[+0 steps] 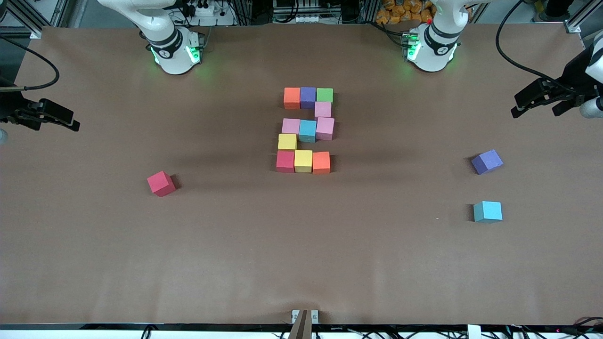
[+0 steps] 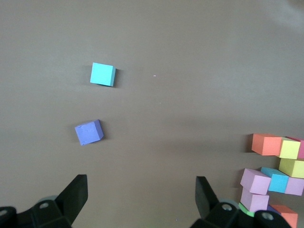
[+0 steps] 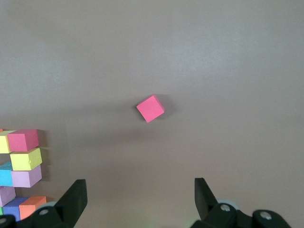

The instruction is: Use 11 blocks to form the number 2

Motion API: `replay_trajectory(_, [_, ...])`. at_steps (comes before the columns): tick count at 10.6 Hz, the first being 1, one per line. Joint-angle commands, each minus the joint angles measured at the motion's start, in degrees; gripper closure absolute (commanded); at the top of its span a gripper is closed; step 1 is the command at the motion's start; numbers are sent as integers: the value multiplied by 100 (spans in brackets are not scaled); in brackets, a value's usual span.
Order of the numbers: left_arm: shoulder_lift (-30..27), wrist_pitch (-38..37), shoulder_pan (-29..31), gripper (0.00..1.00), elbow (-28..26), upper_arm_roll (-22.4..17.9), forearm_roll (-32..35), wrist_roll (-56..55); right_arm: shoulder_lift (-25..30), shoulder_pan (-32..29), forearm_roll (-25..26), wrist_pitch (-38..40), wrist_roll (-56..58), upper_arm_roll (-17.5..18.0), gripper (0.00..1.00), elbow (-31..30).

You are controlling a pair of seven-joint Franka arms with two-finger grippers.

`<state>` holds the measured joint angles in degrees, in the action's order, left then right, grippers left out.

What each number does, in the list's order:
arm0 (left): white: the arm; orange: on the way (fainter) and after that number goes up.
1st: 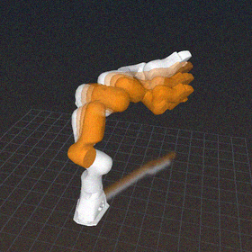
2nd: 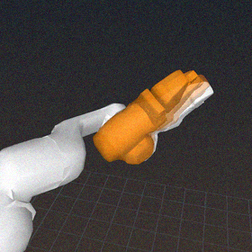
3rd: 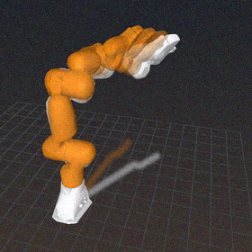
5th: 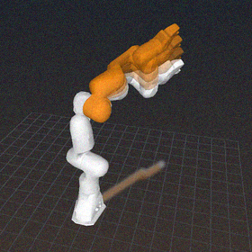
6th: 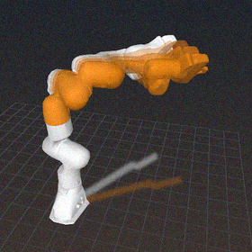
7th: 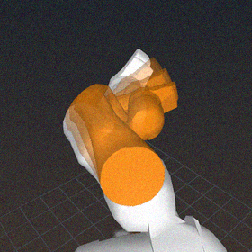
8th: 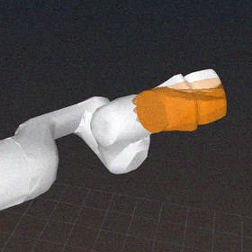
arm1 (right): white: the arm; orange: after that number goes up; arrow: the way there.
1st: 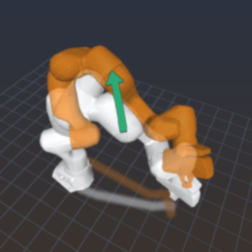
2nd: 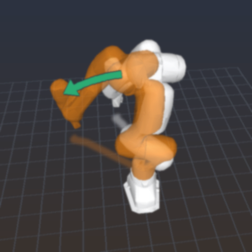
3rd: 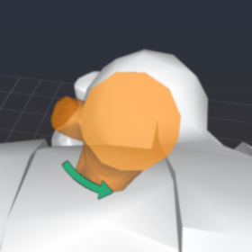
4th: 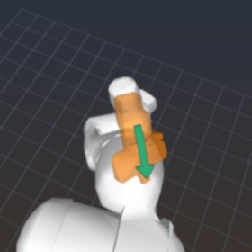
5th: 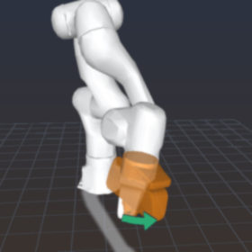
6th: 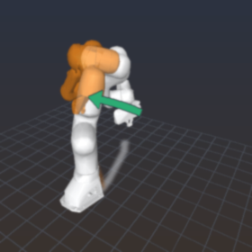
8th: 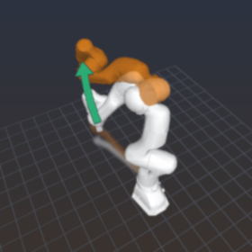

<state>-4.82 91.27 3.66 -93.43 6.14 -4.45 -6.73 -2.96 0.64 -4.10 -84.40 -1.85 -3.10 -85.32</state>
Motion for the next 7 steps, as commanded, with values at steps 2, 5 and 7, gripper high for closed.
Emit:
replay_trajectory(2, [-36,-100,-119,0,35,-95,-48,41,129,-99,103,73,-96,125,0,-81])
replay_trajectory(5, [7,-118,-452,0,35,-340,67,23,129,-99,103,73,-96,125,0,-81])
replay_trajectory(7, [16,-118,-514,0,35,-350,189,32,129,-99,112,91,-96,134,0,-81])
